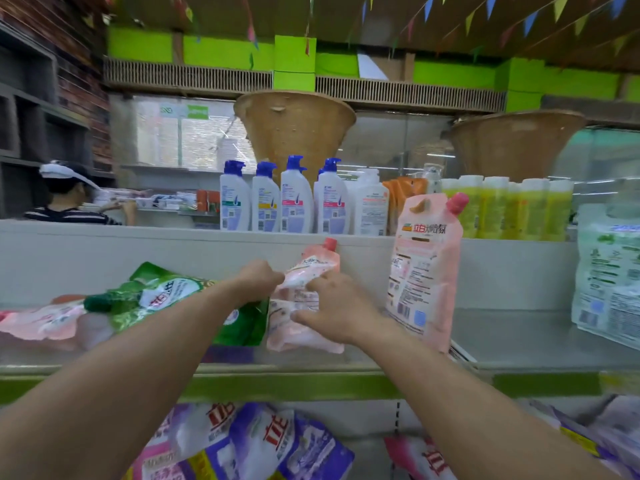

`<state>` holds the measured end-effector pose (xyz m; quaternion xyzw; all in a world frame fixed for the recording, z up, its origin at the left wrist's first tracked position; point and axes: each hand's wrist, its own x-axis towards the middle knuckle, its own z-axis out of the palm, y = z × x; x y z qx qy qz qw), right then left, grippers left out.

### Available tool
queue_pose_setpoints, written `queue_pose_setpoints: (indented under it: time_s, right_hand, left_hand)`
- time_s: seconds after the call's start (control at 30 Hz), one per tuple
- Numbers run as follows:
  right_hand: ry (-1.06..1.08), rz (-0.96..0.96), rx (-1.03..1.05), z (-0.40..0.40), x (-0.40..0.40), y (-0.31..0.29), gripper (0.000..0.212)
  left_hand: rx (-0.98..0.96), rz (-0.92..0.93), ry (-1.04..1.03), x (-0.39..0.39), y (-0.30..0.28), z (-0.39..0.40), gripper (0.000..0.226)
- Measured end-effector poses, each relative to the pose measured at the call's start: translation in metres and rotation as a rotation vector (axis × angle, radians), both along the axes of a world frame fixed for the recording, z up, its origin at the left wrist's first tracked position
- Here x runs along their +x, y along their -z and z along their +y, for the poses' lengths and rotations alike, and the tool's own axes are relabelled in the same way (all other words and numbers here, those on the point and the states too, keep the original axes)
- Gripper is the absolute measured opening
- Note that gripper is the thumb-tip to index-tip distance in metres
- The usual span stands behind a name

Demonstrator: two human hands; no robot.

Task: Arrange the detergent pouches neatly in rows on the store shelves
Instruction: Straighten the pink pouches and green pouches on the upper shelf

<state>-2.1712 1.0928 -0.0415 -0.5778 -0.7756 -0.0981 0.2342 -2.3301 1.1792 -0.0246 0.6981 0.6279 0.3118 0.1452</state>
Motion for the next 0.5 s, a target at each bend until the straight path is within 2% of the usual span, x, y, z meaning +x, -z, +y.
queue_pose_setpoints:
  time_s: [0.1,0.17,0.33,0.43,0.5]
  right_hand:
    - [0.175,0.386,-0.023,0.024,-0.013,-0.001,0.054]
    - [0.268,0.533,-0.076,0.041,-0.012,-0.001,0.041]
    - [0.222,0.957,-0.247,0.062,-0.001,0.009,0.028]
    - [0.257,1.087,-0.266,0.078,-0.003,0.013,0.028]
    - [0.310,1.035,-0.191,0.086,-0.005,0.013,0.030]
  left_hand:
    - [-0.006,0.024,0.069,-0.005,-0.001,0.007,0.023]
    - [-0.034,0.024,0.118,-0.005,0.002,0.013,0.023]
    - [-0.086,0.000,0.189,-0.011,0.011,0.031,0.026]
    - [-0.087,0.018,0.218,-0.012,0.009,0.033,0.029]
    - [-0.086,0.036,0.237,-0.012,0.006,0.032,0.024]
